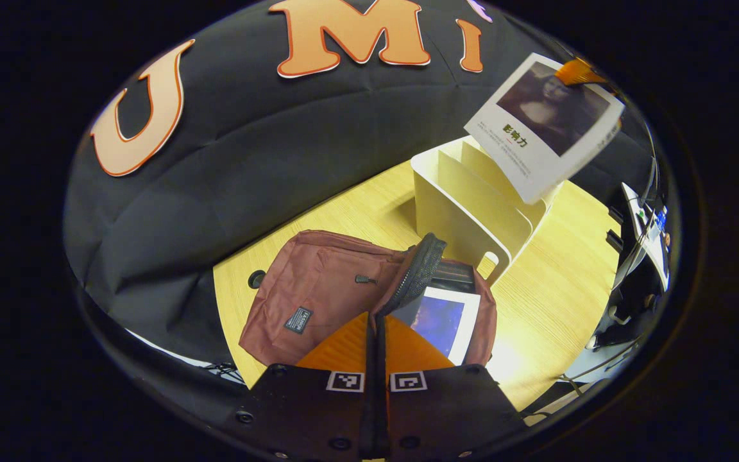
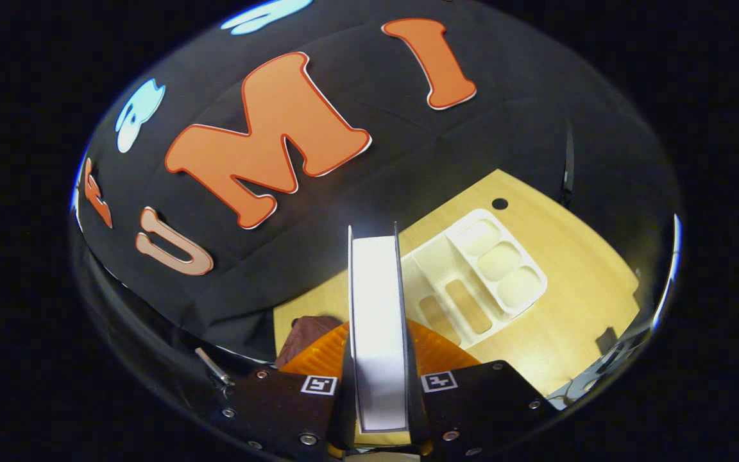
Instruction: Open the schoolbag, grab two books from the bookshelf and put them into the schoolbag.
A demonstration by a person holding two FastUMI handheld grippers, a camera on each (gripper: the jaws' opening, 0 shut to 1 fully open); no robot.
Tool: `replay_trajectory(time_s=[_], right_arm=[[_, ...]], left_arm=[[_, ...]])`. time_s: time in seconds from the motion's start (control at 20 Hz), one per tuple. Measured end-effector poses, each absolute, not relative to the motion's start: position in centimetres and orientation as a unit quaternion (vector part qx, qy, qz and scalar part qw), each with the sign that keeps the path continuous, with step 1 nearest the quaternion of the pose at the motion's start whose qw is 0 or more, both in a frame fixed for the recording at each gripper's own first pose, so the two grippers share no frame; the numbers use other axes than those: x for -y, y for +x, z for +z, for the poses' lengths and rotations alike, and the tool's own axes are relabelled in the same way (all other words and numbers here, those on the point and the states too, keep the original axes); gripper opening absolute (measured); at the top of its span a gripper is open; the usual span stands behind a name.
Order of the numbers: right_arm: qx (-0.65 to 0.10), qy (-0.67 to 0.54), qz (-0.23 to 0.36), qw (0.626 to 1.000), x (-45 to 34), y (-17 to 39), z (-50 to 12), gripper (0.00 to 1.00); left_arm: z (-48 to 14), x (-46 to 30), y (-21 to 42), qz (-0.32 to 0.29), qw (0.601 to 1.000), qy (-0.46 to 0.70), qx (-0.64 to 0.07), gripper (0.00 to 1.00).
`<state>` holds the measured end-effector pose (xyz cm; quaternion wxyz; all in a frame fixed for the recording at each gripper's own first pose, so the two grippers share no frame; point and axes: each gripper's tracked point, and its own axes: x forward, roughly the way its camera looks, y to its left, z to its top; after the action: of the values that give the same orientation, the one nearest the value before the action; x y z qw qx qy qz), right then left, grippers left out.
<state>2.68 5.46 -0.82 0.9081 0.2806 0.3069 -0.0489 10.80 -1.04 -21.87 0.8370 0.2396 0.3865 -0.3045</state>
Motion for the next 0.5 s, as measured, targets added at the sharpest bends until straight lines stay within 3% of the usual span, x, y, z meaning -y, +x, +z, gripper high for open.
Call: replay_trajectory(time_s=[0.5], right_arm=[[-0.296, 0.514, 0.015, 0.805, -12.3, -3.7, -13.9, 0.32]], left_arm=[[-20.8, 1.9, 10.3, -0.310, 0.836, 0.247, -0.380, 0.01]])
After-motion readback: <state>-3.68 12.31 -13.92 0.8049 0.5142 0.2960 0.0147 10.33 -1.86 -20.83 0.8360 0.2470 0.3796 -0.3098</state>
